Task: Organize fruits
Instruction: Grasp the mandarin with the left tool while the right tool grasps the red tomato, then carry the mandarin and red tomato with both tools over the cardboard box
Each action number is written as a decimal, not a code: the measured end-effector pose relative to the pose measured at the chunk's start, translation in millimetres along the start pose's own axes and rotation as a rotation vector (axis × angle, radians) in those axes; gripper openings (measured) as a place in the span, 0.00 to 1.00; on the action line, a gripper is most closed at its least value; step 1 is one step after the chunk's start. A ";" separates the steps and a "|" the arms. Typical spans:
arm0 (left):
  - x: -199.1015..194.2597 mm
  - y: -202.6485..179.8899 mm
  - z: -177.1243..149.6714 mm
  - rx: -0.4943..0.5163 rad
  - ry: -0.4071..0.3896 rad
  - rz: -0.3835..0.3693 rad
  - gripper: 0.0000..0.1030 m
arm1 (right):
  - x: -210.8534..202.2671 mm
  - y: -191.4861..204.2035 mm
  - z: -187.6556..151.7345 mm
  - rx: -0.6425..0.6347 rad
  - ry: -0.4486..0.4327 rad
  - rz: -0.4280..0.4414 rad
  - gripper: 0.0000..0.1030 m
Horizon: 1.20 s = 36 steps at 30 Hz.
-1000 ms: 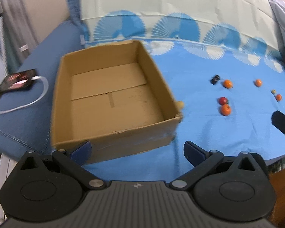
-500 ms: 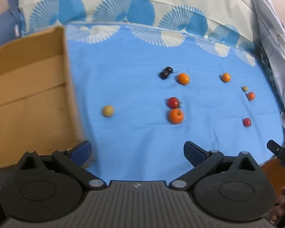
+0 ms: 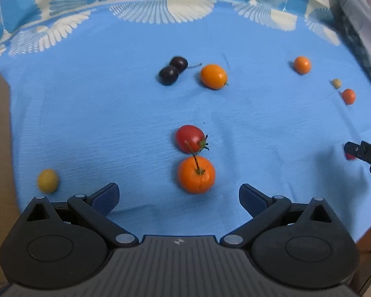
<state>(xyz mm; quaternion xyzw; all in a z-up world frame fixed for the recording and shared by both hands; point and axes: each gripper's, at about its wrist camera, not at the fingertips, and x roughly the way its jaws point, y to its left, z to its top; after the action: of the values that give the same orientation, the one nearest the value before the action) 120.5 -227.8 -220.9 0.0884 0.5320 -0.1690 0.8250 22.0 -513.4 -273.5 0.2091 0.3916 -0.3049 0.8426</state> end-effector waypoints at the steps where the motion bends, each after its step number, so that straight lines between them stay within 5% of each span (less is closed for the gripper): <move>1: 8.6 -1.2 3.3 -0.011 0.013 0.005 1.00 | 7.8 -0.1 1.9 0.004 0.006 0.008 0.99; 6: 46.5 -3.0 16.7 -0.033 0.109 0.019 1.00 | 23.4 13.3 -11.9 -0.108 -0.073 -0.037 0.99; 11: 48.2 -9.1 22.1 -0.016 0.115 0.055 1.00 | 19.5 9.8 -20.4 -0.107 -0.112 -0.021 0.99; 13: 43.5 -6.6 20.8 -0.034 0.097 0.058 0.82 | 15.6 9.1 -16.9 -0.104 -0.091 -0.017 0.99; 14: 41.5 -6.0 21.0 -0.037 0.088 0.070 0.77 | 12.5 8.7 -14.6 -0.096 -0.091 -0.012 0.91; 16: 35.7 -7.2 20.7 -0.023 0.065 0.044 0.41 | 4.2 9.0 -13.6 -0.106 -0.112 0.021 0.64; 18: 33.0 -11.1 20.9 0.006 0.059 0.043 0.40 | -1.1 9.8 -15.4 -0.123 -0.124 0.026 0.32; 24: 12.9 -22.0 19.3 0.065 -0.011 0.038 0.40 | -16.0 6.0 -19.1 -0.097 -0.138 0.042 0.32; 36: -70.2 -23.5 5.4 0.081 -0.075 0.010 0.40 | -111.6 27.2 -39.0 -0.079 -0.205 0.191 0.32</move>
<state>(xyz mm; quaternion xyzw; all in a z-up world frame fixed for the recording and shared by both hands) 89.9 -238.3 -154.2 0.1181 0.4931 -0.1895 0.8408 -36.9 -431.5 -206.1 0.1796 0.2934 -0.2273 0.9110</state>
